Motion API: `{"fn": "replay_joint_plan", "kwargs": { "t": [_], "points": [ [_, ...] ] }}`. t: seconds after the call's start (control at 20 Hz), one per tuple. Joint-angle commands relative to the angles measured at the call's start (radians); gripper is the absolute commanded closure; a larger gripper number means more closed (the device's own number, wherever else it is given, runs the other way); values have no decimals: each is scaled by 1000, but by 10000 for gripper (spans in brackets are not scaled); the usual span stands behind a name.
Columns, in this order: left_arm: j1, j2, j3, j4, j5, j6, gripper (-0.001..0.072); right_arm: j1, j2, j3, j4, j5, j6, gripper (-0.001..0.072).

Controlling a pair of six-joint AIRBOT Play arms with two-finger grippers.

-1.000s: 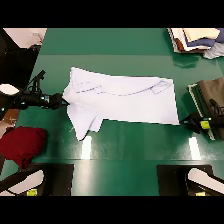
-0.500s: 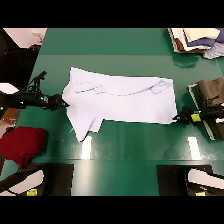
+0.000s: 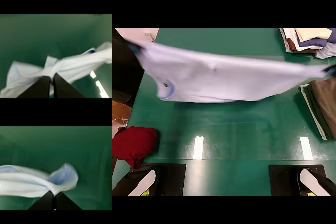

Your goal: Fold the shirts.

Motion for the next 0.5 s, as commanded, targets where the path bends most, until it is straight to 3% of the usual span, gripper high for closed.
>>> {"fn": "replay_joint_plan", "kwargs": {
  "t": [0.0,0.2,0.45],
  "points": [
    [1,50,355,4,-3,-4,683,-1,131,253,-10,-75,17,700],
    [1,51,627,-10,8,-89,683,-68,216,425,-10,-72,29,700],
    [1,51,718,-114,-35,-137,684,-225,206,613,-8,65,69,700]
  ]
}}
